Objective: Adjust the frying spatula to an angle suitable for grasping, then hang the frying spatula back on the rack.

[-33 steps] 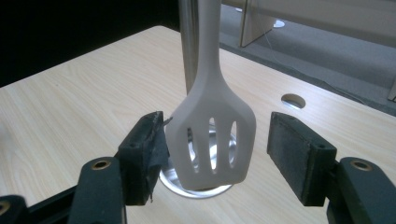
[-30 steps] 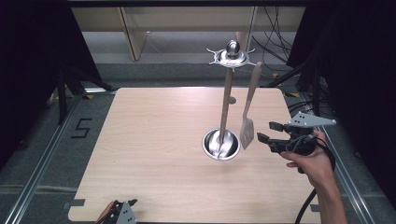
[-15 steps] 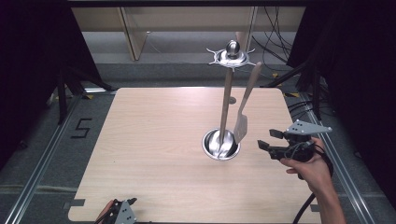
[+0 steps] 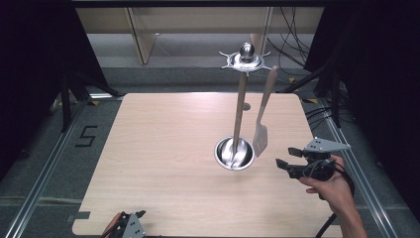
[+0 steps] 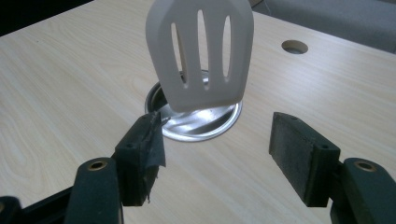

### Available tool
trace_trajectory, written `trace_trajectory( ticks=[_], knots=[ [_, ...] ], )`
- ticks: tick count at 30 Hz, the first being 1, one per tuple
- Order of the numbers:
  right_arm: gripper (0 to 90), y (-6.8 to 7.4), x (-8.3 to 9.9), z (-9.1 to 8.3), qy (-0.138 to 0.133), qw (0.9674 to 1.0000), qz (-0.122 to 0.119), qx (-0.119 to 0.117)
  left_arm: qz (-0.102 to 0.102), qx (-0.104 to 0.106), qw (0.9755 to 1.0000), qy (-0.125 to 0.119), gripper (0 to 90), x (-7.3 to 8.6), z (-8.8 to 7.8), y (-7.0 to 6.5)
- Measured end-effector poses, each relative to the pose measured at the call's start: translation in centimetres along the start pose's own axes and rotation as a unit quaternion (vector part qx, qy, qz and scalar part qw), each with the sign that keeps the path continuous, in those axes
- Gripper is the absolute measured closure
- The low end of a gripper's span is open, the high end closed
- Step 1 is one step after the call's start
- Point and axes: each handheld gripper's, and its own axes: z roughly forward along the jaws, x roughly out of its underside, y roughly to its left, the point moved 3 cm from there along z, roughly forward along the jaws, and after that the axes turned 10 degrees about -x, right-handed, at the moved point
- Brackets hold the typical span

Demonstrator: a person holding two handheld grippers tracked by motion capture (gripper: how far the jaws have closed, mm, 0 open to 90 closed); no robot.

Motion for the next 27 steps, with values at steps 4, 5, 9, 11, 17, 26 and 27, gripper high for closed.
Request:
trace_trajectory(
  ticks=[4,5,9,11,17,26,27],
  knots=[
    [36.0,0.3,0.1,0.3,0.005,1.0,0.008,0.0,0.002,0.0,1.0,-0.001,15.0,0.0,0.0,0.0],
    [36.0,0.3,0.1,0.3,0.006,0.9999,0.009,0.0,-0.012,0.002,0.9999,0.007,15.0,0.1,-0.1,-0.2],
    [35.9,0.3,0.4,0.5,0.012,0.9999,0.009,-0.001,0.001,-0.001,1.0,-0.001,15.0,0.0,0.0,0.0],
    [35.9,0.3,0.5,0.6,0.012,0.9999,0.012,-0.003,0.009,0.003,1.0,-0.001,15.0,0.0,-0.1,0.0],
    [35.7,0.2,0.8,0.6,0.018,0.9998,0.0,0.001,0.006,0.001,0.9999,-0.009,15.0,-0.1,-0.2,-0.1],
    [34.8,0.3,1.4,0.7,0.017,0.9997,0.017,-0.001,0.011,0.001,0.9999,-0.003,15.0,0.0,-0.1,-0.2],
    [34.8,0.2,1.5,0.6,0.019,0.9998,0.01,0.001,0.008,0.0,1.0,-0.005,15.0,0.0,-0.1,-0.3]
  ],
)
